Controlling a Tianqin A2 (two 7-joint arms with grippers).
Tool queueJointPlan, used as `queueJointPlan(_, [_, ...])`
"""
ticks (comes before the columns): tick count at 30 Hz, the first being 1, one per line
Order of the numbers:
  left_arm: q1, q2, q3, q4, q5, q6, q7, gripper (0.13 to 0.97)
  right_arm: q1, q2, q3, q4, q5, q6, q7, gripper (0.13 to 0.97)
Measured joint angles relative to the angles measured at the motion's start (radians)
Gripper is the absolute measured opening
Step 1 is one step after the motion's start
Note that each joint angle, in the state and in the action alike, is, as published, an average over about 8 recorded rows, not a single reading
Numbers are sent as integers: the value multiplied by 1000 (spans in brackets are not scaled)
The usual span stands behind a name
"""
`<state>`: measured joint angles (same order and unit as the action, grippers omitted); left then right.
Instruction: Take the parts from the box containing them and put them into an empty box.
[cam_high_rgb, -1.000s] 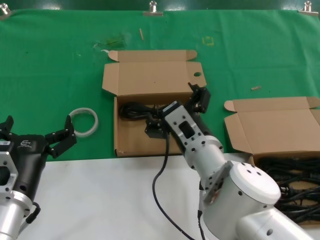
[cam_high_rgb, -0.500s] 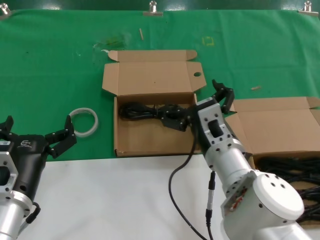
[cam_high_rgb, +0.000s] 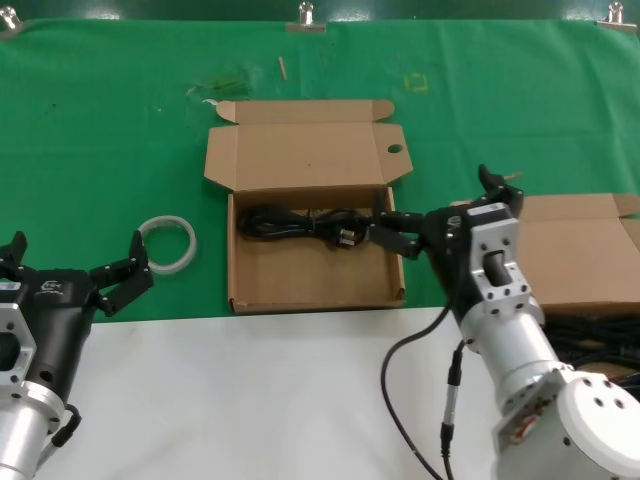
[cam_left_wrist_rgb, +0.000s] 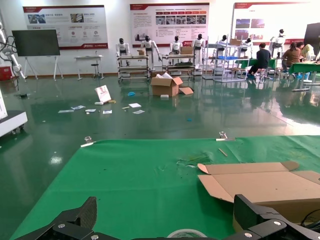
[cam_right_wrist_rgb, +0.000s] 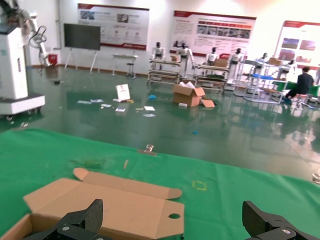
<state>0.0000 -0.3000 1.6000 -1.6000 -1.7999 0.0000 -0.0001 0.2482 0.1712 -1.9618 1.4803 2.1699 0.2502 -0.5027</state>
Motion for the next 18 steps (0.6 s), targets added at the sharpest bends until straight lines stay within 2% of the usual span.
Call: queueJointPlan(18, [0, 0, 0, 0, 0, 0, 0, 965, -154, 0, 224, 74, -229, -155, 312, 966])
